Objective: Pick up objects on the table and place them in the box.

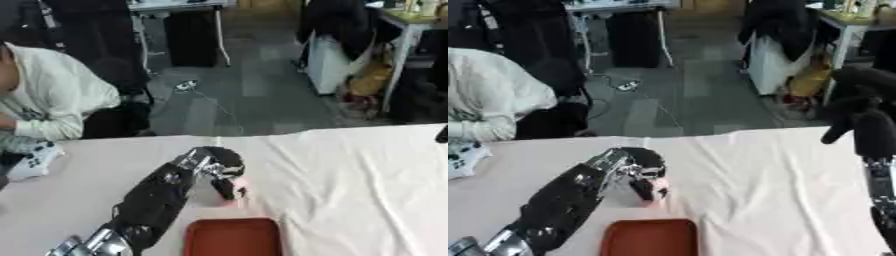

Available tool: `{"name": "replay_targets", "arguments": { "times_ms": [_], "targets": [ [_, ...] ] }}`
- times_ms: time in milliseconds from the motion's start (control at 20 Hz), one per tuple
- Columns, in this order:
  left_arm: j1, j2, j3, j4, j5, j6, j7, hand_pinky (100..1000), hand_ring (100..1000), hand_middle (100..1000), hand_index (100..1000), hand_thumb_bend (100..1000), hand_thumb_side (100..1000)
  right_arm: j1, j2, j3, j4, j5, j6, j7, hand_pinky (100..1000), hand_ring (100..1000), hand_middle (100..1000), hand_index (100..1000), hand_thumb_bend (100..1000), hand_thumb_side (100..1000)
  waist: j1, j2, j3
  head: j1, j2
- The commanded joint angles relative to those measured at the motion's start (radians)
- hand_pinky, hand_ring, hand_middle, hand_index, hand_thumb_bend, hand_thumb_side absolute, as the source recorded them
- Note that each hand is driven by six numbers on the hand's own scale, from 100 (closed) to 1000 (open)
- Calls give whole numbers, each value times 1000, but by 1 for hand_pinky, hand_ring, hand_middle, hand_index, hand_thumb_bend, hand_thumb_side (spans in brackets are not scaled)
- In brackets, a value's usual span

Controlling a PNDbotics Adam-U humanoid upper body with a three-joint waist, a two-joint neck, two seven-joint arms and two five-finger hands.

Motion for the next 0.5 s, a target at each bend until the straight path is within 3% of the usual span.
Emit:
{"name": "replay_targets", "arguments": {
  "times_ms": [50,500],
  "targets": [
    [-29,47,-11,-56,22,-16,-1,100,100,100,401,100,570,-3,-14,-7,-17,3,3,-4,403,583,749,831,259,836,-2,-24,9,-17,7],
    [-52,127,-99,-209,295,-69,-81,100,100,100,402,100,563,23,-46,-16,-17,12,15,-11,402,583,749,831,257,837,-2,-46,46,-43,31]
  ]
}}
